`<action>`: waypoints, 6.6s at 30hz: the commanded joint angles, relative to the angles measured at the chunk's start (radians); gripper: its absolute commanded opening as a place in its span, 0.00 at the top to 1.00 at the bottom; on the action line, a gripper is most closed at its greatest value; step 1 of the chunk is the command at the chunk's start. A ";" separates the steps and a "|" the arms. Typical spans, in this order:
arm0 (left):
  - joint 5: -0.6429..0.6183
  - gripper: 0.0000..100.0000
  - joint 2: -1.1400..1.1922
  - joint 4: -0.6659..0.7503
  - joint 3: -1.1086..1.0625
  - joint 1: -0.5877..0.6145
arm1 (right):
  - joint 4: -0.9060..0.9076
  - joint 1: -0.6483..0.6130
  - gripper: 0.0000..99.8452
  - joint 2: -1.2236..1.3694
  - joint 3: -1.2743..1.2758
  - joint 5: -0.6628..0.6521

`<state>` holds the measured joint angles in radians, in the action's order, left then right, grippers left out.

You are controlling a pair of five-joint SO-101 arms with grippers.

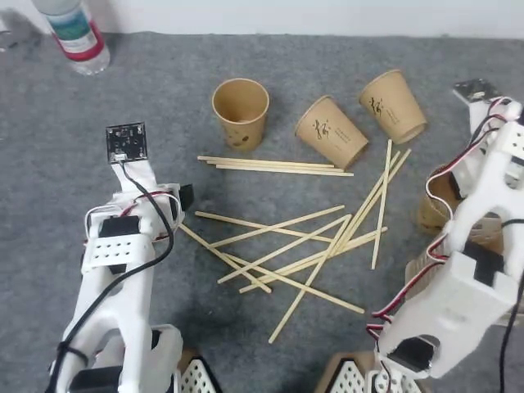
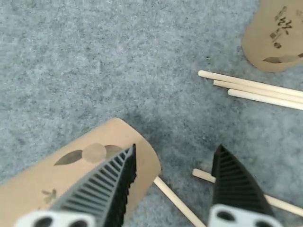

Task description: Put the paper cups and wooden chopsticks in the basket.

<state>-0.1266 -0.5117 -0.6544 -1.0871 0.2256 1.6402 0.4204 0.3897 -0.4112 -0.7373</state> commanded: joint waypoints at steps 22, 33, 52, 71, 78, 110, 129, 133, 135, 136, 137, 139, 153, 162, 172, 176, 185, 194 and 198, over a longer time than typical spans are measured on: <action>-0.008 0.74 0.012 0.006 -0.010 0.005 | -0.024 0.062 0.72 -0.361 0.018 -0.015; -0.008 0.74 0.012 0.008 -0.008 0.005 | -0.050 0.067 0.73 -0.206 0.018 -0.015; -0.009 0.74 0.012 0.009 -0.007 0.003 | -0.143 0.016 0.84 -0.077 0.109 -0.060; -0.011 0.74 0.012 0.018 -0.010 0.005 | 0.045 0.038 0.99 -0.585 0.011 -0.057; -0.011 0.74 0.012 0.017 -0.012 0.006 | 0.150 0.047 0.99 -0.924 0.006 -0.058; -0.011 0.74 0.012 0.017 -0.012 0.003 | -0.008 0.547 0.99 -1.194 0.382 -0.107; -0.011 0.74 0.012 0.017 -0.013 0.005 | 0.134 0.656 0.96 -0.630 0.049 -0.132; -0.011 0.74 0.012 0.018 -0.013 0.005 | 0.102 0.693 0.80 -0.699 0.049 -0.135; -0.011 0.74 0.012 0.017 -0.013 0.005 | 0.067 0.697 0.77 -0.736 0.052 -0.135; -0.011 0.74 0.012 0.017 -0.013 0.008 | 0.051 0.699 0.78 -0.746 0.052 -0.135; -0.011 0.74 0.012 0.017 -0.013 0.008 | 0.042 0.699 0.78 -0.757 0.057 -0.137; -0.011 0.74 0.012 0.017 -0.019 0.009 | 0.031 0.699 0.79 -0.753 0.081 -0.141; -0.011 0.74 0.012 0.021 -0.021 0.005 | -0.050 0.653 0.79 -0.677 0.141 -0.138; -0.008 0.74 0.012 0.021 -0.021 0.008 | -0.056 0.390 0.78 -0.796 0.120 -0.654; -0.006 0.74 0.012 0.023 -0.018 0.005 | 0.073 0.337 0.79 -0.866 0.117 -1.005; -0.006 0.74 0.012 0.023 -0.018 0.005 | 0.140 0.372 0.79 -0.839 0.117 -1.086; -0.006 0.74 0.012 0.023 -0.019 0.008 | 0.142 0.435 0.79 -0.699 0.117 -1.171; -0.006 0.74 0.012 0.023 -0.019 0.008 | 0.148 0.415 0.79 -0.605 0.117 -1.172; -0.006 0.74 0.012 0.023 -0.019 0.008 | 0.148 0.378 0.79 -0.567 0.160 -1.172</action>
<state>-0.1266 -0.5117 -0.6391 -1.0963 0.2256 1.7553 0.8301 -0.1811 -0.2501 -1.8957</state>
